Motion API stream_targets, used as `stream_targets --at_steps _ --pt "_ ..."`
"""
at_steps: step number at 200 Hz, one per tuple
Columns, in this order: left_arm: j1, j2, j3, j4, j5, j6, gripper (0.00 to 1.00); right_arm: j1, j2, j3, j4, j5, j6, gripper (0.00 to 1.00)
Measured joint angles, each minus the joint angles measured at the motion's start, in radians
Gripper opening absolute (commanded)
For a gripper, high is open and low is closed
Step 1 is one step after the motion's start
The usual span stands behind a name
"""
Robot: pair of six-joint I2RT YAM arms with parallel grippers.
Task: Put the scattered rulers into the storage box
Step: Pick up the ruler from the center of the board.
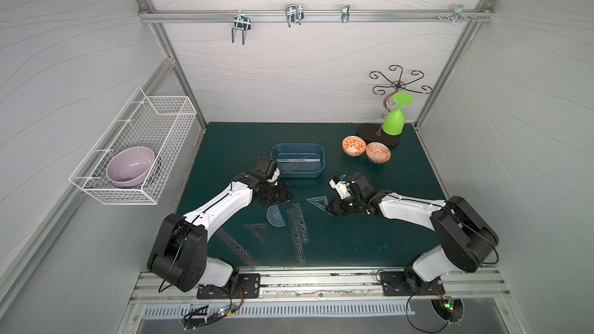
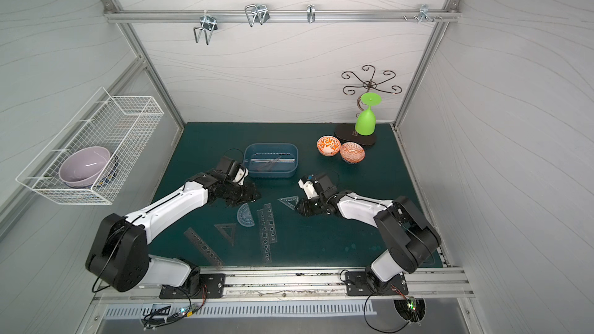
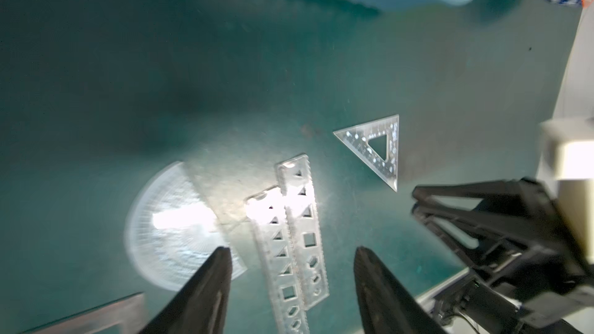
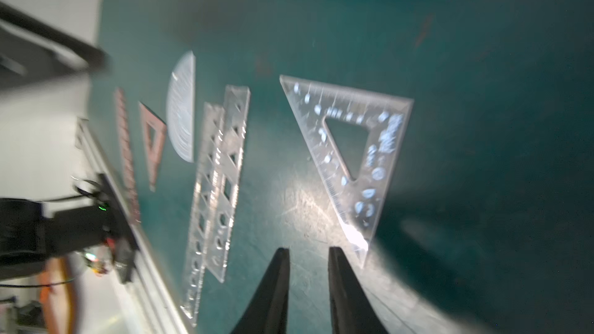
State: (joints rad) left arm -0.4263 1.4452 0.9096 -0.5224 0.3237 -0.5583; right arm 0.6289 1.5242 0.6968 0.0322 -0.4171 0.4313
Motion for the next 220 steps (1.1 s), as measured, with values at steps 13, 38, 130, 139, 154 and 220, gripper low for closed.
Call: stream_targets --at_steps 13,38,130,139,154,220 --pt "-0.02 0.042 0.0 0.032 0.022 -0.024 0.55 -0.054 0.022 0.011 0.049 -0.059 0.021 0.14" --pt "-0.05 0.095 0.002 0.094 0.057 -0.059 0.51 -0.108 0.114 0.04 0.122 -0.135 0.055 0.12" --pt "-0.078 0.223 0.064 0.165 0.1 -0.101 0.53 -0.111 0.235 0.065 0.156 -0.205 0.073 0.11" --pt "-0.078 0.232 0.076 0.165 0.1 -0.101 0.53 -0.111 0.241 0.065 0.156 -0.205 0.073 0.1" --pt "-0.078 0.249 0.092 0.165 0.099 -0.1 0.53 -0.111 0.248 0.064 0.156 -0.204 0.072 0.1" --pt "-0.079 0.32 0.127 0.163 0.095 -0.097 0.57 -0.111 0.253 0.051 0.154 -0.192 0.058 0.1"
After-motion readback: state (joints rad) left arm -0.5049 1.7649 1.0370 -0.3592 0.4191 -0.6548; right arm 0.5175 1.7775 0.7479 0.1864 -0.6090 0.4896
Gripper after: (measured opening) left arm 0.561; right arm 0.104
